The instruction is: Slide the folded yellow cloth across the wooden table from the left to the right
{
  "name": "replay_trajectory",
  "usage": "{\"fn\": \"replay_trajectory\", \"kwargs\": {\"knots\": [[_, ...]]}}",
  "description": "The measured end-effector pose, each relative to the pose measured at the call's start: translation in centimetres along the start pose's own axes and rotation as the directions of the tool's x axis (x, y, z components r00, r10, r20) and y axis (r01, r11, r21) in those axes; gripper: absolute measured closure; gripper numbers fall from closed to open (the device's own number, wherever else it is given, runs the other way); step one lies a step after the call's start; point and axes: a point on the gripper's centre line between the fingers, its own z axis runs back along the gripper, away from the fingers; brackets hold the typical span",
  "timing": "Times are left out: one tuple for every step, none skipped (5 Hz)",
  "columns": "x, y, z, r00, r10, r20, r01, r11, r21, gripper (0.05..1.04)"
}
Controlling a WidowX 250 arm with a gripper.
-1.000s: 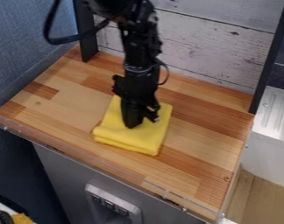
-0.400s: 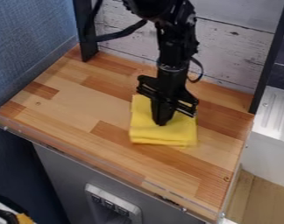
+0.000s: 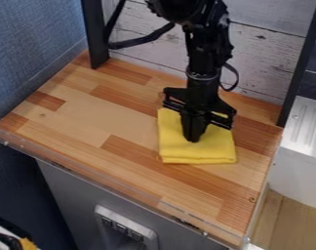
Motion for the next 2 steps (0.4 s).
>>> {"fn": "replay_trajectory", "kwargs": {"knots": [[0.00, -0.26, 0.00, 1.000, 0.012, 0.000, -0.012, 1.000, -0.017, 1.020], [-0.15, -0.30, -0.06, 1.000, 0.017, -0.007, -0.017, 1.000, -0.019, 1.020]]}}
